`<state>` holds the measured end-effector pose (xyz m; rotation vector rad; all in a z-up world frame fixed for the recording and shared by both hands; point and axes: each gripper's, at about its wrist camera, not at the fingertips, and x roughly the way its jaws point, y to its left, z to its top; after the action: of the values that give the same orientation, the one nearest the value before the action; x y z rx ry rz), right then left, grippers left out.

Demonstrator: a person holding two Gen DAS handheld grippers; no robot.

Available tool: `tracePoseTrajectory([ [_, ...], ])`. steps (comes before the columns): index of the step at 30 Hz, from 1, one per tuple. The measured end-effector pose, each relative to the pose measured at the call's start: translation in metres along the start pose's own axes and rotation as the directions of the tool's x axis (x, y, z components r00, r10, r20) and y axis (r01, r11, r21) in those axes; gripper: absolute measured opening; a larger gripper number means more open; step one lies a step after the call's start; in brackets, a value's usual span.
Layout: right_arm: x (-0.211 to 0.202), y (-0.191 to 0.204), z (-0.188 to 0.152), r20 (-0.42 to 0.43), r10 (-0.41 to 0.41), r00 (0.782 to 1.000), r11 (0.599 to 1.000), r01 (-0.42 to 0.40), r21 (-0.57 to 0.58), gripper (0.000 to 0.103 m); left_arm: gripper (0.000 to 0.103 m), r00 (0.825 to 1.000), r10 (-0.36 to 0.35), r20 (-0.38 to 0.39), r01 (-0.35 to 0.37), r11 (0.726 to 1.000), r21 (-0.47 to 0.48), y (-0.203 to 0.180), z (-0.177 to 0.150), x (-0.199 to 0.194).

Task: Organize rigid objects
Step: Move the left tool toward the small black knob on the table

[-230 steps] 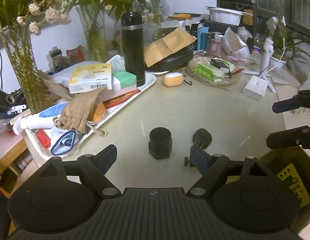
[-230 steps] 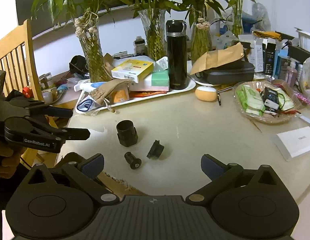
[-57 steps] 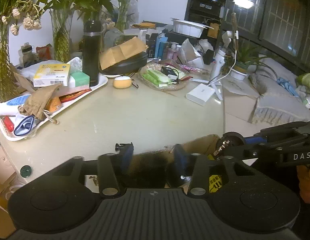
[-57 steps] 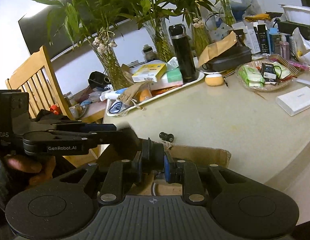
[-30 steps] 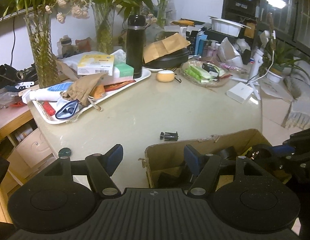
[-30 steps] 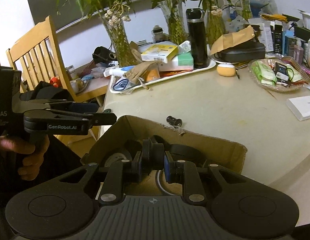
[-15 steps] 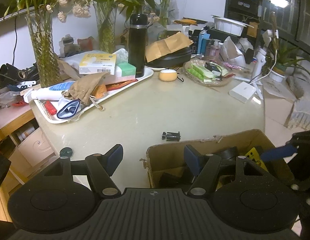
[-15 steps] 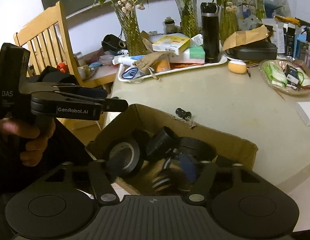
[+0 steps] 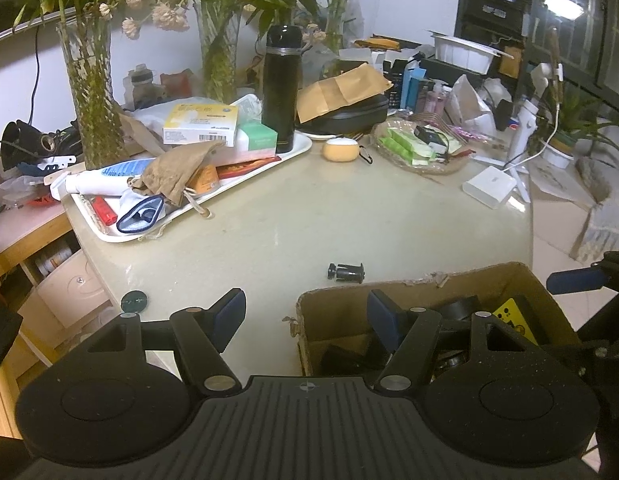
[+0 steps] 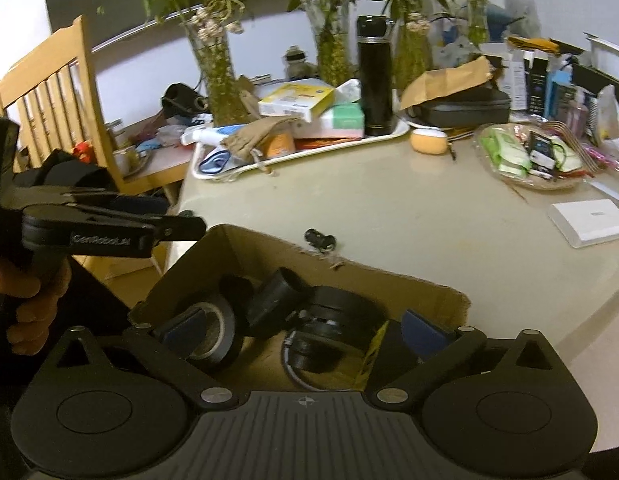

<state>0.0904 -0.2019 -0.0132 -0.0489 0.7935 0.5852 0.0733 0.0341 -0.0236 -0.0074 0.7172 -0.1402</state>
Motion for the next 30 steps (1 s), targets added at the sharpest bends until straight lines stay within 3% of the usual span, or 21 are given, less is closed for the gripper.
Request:
tracePoseTrajectory([
  [30, -0.003, -0.015, 0.001, 0.029, -0.091, 0.995, 0.993, 0.088, 0.074, 0.103, 0.066, 1.0, 0.0, 0.012, 0.0, 1.0, -0.001, -0.002, -0.001, -0.002],
])
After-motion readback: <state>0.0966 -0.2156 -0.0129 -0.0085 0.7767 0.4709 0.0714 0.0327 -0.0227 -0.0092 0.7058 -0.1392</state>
